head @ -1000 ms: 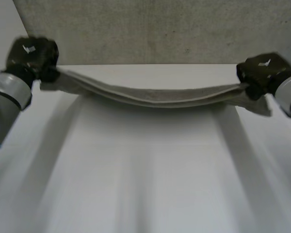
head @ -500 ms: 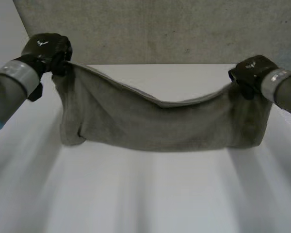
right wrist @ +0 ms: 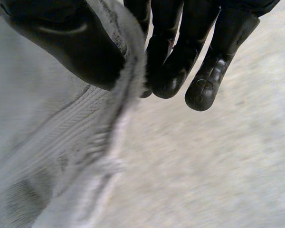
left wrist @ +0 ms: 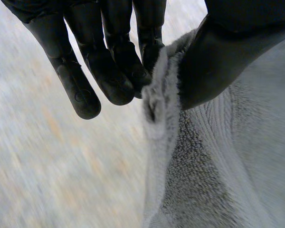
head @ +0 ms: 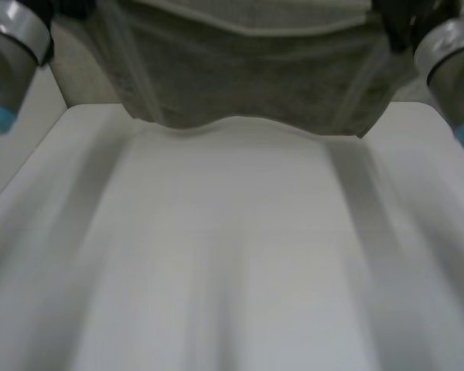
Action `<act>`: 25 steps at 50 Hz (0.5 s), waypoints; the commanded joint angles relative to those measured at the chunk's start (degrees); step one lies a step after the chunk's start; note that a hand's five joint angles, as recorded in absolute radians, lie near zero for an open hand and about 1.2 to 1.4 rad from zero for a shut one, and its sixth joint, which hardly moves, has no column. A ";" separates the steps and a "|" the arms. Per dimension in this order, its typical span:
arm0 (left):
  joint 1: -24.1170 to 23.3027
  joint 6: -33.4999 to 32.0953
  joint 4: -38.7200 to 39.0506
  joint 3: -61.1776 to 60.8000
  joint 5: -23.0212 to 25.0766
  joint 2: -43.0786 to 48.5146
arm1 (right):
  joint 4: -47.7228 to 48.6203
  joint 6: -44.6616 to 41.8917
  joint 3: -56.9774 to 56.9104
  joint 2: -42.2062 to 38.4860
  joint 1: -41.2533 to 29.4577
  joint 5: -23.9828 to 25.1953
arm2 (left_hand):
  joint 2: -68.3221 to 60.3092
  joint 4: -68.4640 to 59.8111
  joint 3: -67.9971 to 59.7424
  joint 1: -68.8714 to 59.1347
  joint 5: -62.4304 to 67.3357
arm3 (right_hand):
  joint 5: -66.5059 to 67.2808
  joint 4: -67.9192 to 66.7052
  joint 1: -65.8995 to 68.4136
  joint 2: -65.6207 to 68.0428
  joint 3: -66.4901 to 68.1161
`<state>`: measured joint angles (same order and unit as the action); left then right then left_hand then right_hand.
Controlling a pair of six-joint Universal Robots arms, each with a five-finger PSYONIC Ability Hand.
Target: Fold the towel.
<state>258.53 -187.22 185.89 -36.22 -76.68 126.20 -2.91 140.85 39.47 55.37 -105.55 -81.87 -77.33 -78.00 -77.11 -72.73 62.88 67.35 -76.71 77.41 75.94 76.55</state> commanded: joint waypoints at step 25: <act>12.87 -1.92 7.03 -59.84 19.29 -30.14 | -12.47 -0.31 41.47 27.69 14.14 22.81 | -2.67 -2.00 -2.89 -7.27 7.12 | 2.65 -3.29 2.59 4.06 3.45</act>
<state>268.49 -189.23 193.06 -93.74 -60.15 101.27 -10.42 140.44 83.09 80.02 -94.07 -62.93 -77.34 -78.01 -77.13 -72.73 62.82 67.35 -76.71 77.41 75.94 76.55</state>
